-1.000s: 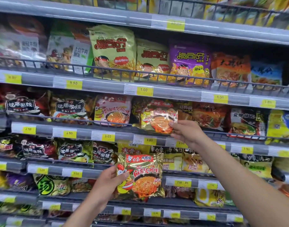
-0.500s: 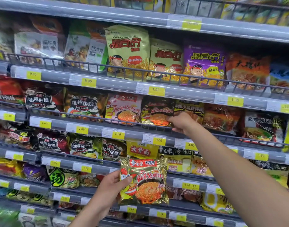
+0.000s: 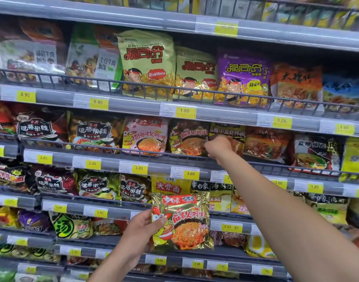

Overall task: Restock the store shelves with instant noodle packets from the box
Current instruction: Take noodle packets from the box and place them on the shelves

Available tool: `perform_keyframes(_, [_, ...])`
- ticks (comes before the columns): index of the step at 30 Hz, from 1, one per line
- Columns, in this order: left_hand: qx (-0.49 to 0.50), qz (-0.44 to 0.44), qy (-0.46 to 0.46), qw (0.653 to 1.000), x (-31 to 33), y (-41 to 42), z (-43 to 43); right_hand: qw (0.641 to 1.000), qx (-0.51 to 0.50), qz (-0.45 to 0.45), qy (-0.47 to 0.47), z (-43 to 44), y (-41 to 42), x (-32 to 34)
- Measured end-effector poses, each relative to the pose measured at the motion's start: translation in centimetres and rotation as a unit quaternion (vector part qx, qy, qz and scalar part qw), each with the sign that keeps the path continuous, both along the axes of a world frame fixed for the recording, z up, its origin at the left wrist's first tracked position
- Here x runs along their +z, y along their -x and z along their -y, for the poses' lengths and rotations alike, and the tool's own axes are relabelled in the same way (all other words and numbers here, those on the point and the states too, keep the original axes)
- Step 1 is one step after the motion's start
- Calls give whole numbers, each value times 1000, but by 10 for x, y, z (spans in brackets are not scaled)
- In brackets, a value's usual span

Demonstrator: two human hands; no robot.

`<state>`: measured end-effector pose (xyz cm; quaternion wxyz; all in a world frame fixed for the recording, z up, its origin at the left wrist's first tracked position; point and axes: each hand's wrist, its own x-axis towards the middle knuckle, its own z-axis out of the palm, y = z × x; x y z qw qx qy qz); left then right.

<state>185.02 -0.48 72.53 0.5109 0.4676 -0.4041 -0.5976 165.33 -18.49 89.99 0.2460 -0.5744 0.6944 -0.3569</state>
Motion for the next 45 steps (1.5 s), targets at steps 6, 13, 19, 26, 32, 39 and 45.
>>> perform_keyframes(6, [-7,-1,-3,1000,0,-1,5,979,43,-199,0,1,8,2])
perform_keyframes(13, [-8,-52,11,999,20,-3,20,974,114,-27,194,-76,42,-27])
perform_keyframes(19, [26,-96,52,994,61,1,54,975,202,65,-68,-121,53,-63])
perform_keyframes(26, [60,-70,92,991,98,10,81,966,181,183,-12,-114,52,-77])
perform_keyframes(32, [47,17,150,987,108,17,90,975,131,157,85,-90,42,-69])
perform_keyframes(39, [162,355,247,887,125,19,98,974,38,-103,199,-66,26,-52])
perform_keyframes(45, [234,488,345,767,120,15,108,962,-13,-163,218,-55,19,-52])
